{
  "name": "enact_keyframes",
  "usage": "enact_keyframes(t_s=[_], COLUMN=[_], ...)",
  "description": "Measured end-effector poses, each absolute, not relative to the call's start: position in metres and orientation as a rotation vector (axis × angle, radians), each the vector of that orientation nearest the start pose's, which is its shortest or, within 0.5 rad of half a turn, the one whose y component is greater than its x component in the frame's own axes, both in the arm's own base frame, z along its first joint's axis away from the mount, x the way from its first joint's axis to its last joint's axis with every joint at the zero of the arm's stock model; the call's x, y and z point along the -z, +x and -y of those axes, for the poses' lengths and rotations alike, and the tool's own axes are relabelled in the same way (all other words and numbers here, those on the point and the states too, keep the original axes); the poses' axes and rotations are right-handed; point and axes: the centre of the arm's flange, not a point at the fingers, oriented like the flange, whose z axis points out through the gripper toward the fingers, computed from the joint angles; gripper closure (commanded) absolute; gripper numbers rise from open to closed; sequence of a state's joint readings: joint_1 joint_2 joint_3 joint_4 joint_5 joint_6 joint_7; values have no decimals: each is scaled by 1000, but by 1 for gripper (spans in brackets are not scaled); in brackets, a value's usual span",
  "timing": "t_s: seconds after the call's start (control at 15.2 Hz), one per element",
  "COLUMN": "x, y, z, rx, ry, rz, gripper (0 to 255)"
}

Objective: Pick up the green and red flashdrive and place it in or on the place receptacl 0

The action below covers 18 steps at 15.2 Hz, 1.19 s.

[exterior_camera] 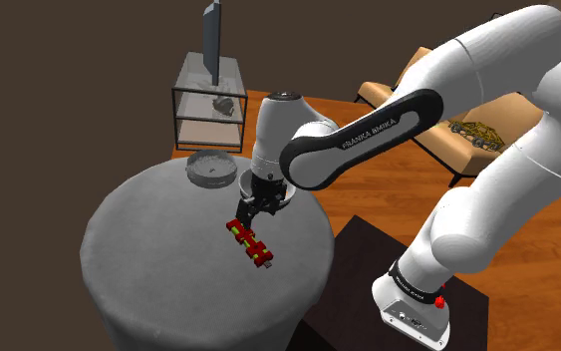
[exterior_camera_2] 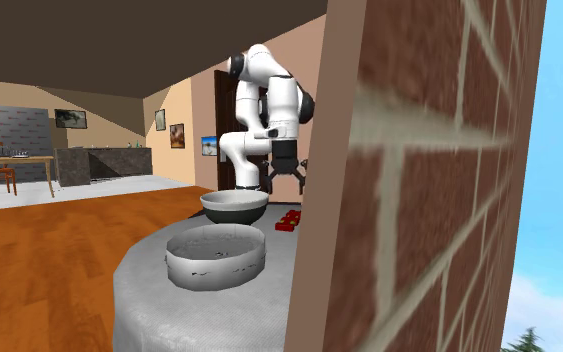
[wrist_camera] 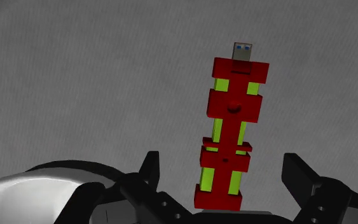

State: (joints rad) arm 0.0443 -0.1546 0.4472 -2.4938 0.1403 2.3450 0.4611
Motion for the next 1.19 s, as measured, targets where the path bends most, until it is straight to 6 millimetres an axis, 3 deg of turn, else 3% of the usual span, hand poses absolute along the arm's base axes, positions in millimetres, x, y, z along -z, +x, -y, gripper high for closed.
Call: enact_keyframes(t_s=[0.2, 0.59, 1.06, 1.12, 1.19], x=[-313, -279, -272, -272, -273], y=[409, 411, 412, 412, 412], z=[-231, -234, -234, -234, -234], rx=[-23, -20, -19, -19, -18], ry=[-3118, -3118, -3118, -3118, -3118], rz=[-117, -118, -118, -118, -118], gripper=[0, 0, 0, 255, 255])
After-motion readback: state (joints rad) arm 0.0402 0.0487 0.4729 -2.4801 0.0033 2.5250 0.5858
